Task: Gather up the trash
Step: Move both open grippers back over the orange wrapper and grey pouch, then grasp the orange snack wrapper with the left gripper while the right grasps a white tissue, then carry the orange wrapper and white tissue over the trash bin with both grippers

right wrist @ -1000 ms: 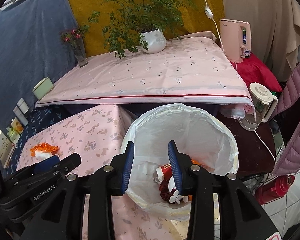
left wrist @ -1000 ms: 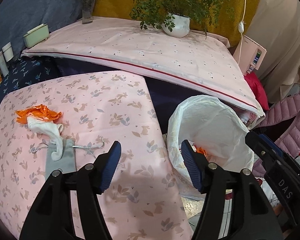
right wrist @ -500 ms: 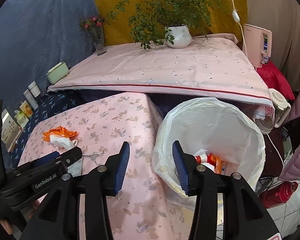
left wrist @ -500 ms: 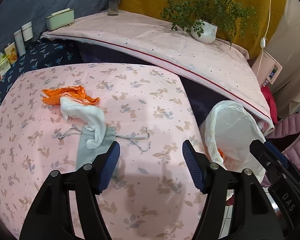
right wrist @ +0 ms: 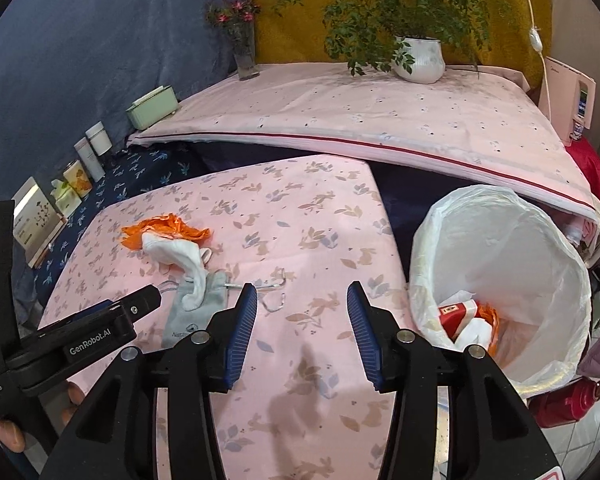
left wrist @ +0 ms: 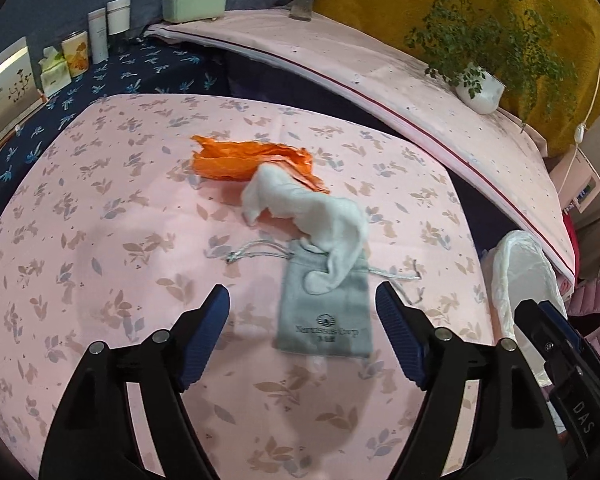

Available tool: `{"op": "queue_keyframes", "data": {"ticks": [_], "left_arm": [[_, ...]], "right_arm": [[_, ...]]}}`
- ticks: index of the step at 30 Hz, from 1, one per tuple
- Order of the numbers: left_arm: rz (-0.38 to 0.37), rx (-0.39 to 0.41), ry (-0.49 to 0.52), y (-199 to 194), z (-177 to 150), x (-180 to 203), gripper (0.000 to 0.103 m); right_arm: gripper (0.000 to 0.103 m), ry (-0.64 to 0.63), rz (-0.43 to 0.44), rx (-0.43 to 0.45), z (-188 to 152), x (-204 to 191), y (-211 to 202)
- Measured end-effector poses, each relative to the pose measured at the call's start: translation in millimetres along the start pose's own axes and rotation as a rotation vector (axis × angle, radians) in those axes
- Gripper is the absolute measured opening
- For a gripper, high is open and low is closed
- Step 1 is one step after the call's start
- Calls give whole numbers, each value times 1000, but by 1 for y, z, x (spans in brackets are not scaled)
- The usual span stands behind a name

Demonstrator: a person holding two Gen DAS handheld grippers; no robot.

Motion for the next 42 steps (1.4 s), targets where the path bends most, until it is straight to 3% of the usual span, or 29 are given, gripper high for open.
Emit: {"op": "queue_keyframes", "data": {"ticks": [8,12,19,27,29,31,34,35,36,42], "left_arm": [[41,19,-66,1,23,-61,82],[21,17,-109,2,42,-79,85],[-54,-4,-155,10,87,-72,89],[-96,-137,-224,59,103,-59,88],[-101,-151,-238,67,101,-59,81],[-118,-170,-234,73,96,-58,66],[-131,-183,-215,74,90,-56,40],[-130,-181,-204,73,88,-56,28],[-129,-179,-192,72,85,-55,24],[-134,-156,-163,57,67,-54,12]], "right_arm": [[46,-51,30,-48,5,-43,36],[46,-65,42,-70,10,-60,55],[53,-87,70,-86,27,-86,82],[53,-115,89,-118,33,-103,111],[50,-131,93,-127,31,-106,116],[28,-138,102,-142,27,-106,119],[5,-138,117,-166,18,-102,123],[4,-135,124,-170,15,-100,122],[4,-130,127,-170,12,-98,121],[3,-85,152,-145,3,-81,101]]}}
Point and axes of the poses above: each gripper's, at about its wrist camera, not at the fingertips, and y roughly the way its jaws point, x to its right, z to its top, the point moved 10 cm from there along y, roughly the way its jaws point, and after that the axes turned 11 degrees about -x, right-handed, at the moved point
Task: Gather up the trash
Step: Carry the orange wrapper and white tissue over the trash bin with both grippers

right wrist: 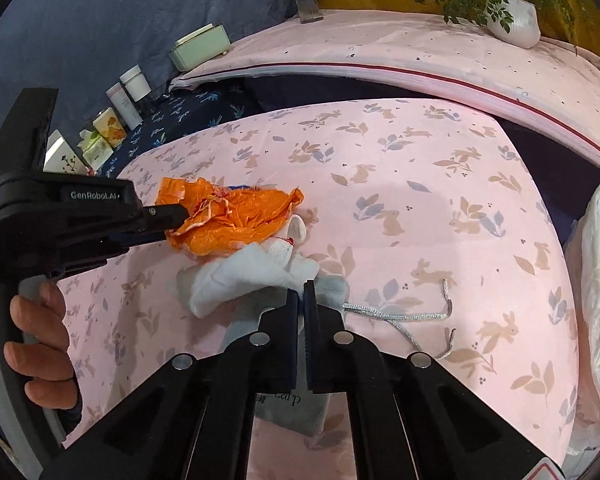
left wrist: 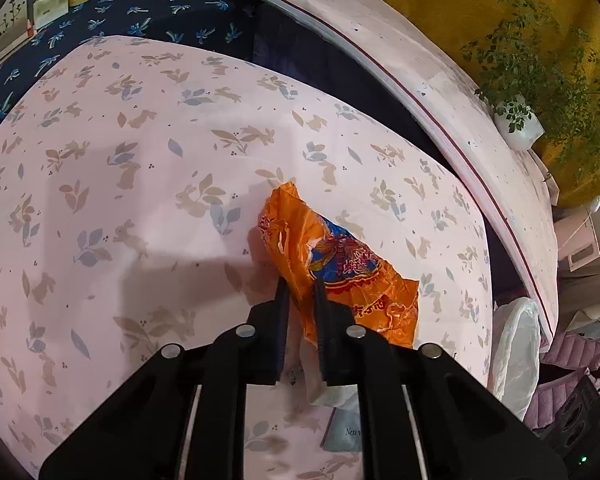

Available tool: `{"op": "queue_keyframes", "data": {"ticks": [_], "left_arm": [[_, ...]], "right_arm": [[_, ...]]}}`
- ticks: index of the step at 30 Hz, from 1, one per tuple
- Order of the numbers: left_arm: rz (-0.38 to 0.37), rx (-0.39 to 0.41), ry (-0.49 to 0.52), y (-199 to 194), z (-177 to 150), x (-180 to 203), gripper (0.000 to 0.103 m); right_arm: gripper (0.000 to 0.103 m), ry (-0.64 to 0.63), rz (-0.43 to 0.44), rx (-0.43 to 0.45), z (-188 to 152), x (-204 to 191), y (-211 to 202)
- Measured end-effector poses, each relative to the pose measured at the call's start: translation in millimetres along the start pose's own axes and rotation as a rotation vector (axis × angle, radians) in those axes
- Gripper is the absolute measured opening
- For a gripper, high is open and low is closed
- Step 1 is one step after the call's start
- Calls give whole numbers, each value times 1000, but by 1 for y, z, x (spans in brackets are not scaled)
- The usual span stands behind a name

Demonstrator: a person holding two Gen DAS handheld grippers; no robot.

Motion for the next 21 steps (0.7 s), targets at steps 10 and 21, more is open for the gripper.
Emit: {"op": "queue_keyframes", "data": {"ticks": [10,21], "left_arm": [[38,85,82,-42,-24,28,12],[45,131,230,-70,-65,100,12]], "right_arm": [[3,66,-2,104,0,28,-63],[3,121,-27,207,-9,62,-129]]}}
Point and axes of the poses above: each gripper's, at about its wrist camera, not at the fingertips, and y roughly the way its jaws point, x to its right, z to its top, the point moved 10 cm from there along y, roughly the way its jaws point, and after that the axes turned 11 degrees about -x, right-handed, at the moved point
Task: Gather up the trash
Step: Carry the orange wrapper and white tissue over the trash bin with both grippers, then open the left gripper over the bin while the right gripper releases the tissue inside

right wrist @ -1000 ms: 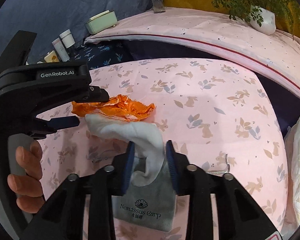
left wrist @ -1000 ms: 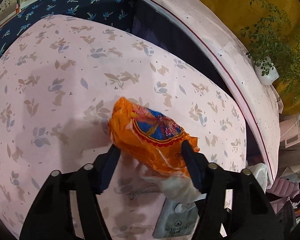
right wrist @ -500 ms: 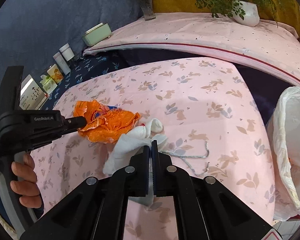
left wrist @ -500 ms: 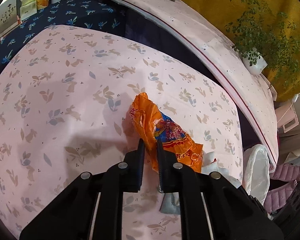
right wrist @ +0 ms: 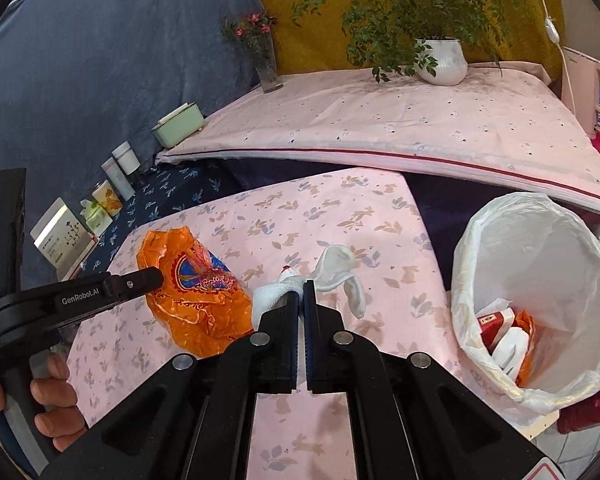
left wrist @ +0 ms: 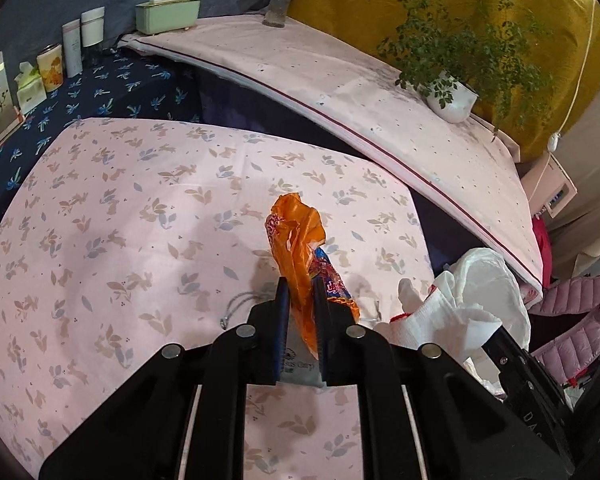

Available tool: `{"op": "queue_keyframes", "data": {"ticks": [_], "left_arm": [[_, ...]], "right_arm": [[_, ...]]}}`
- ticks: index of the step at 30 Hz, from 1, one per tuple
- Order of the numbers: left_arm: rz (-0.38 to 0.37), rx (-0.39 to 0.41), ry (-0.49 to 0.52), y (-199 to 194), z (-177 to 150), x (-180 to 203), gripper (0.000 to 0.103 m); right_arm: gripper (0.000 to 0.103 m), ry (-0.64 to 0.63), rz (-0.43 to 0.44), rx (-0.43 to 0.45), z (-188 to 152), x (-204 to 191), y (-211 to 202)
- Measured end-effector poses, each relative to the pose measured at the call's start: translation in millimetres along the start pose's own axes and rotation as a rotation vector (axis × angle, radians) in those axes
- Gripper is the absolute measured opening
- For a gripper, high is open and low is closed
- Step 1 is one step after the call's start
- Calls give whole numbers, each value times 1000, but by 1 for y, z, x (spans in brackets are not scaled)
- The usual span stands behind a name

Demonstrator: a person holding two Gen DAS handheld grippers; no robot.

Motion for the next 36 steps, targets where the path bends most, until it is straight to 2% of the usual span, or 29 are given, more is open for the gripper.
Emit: {"op": "queue_keyframes", "data": {"ticks": [18,36], "left_arm": [[-1,-23,223,7,-41,125,12],[-44,-70,407,40,-65,239,12]], "right_arm": [[3,105,-79,102,8,90,-71],[3,225,-160,128,2,192,-100]]}}
Point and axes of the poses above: each gripper's, at about its wrist camera, not at the fingertips, and y roughly the way its jaws point, x to its right, z to its top, the point moved 10 cm from there along y, roughly the way its jaws point, and after that the axes turned 11 degrees about -x, right-handed, at the moved point
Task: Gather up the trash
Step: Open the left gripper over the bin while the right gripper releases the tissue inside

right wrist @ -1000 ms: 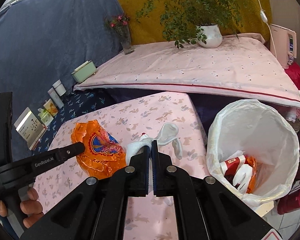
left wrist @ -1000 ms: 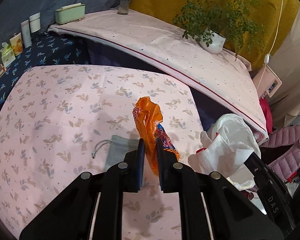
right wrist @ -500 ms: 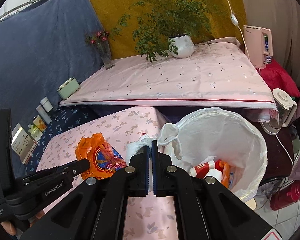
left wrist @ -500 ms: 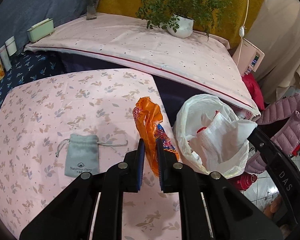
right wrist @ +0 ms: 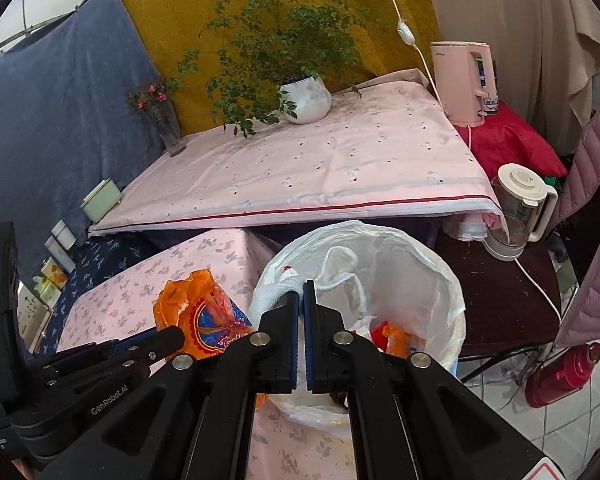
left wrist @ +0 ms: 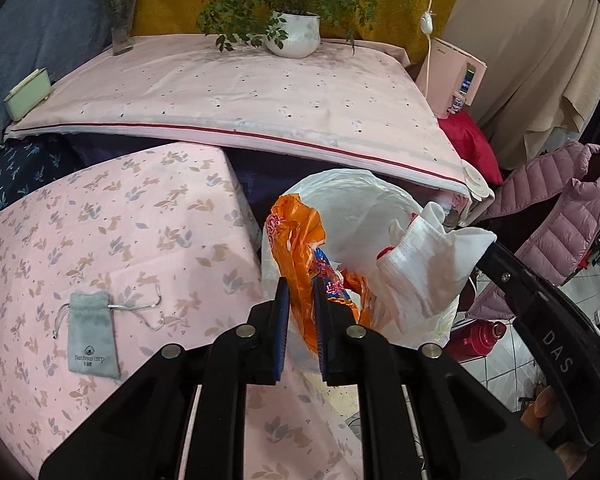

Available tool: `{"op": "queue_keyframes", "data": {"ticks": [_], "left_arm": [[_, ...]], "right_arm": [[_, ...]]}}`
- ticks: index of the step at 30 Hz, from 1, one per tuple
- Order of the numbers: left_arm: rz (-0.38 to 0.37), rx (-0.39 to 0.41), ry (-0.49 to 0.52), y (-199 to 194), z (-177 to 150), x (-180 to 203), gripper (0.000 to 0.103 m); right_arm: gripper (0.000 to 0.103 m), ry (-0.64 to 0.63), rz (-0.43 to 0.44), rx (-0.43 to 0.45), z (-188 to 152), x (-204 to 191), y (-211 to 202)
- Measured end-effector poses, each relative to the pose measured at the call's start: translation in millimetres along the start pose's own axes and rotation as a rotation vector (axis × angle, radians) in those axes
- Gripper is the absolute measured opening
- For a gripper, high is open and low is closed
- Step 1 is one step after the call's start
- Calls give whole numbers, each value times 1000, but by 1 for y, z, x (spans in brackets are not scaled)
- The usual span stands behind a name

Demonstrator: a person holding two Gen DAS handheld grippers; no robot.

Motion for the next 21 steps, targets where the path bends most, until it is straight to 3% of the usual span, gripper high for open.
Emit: {"op": "queue_keyframes", "data": {"ticks": [5,7,9,21], "left_arm": [[-13,-2,22,10,8,19,15],[0,6,32,11,10,23,23],[7,18,37,12,11,26,39],[27,20,30,16,10,15,41]], "right_arm": [[3,24,-13,-8,-1,16,4],[3,29,-19,-11,-1,20,6],[3,33,-21,-15,-1,23,8],[3,33,-25,-38,-2,21,24]]}}
Point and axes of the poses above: each gripper's, at about its wrist camera, not at the fingertips, and y roughly the way its jaws point, x to its right, z to its top, the point moved 10 cm from there along y, roughly the way its jaws point, and after that the axes turned 11 degrees about -x, right-handed, at the moved point
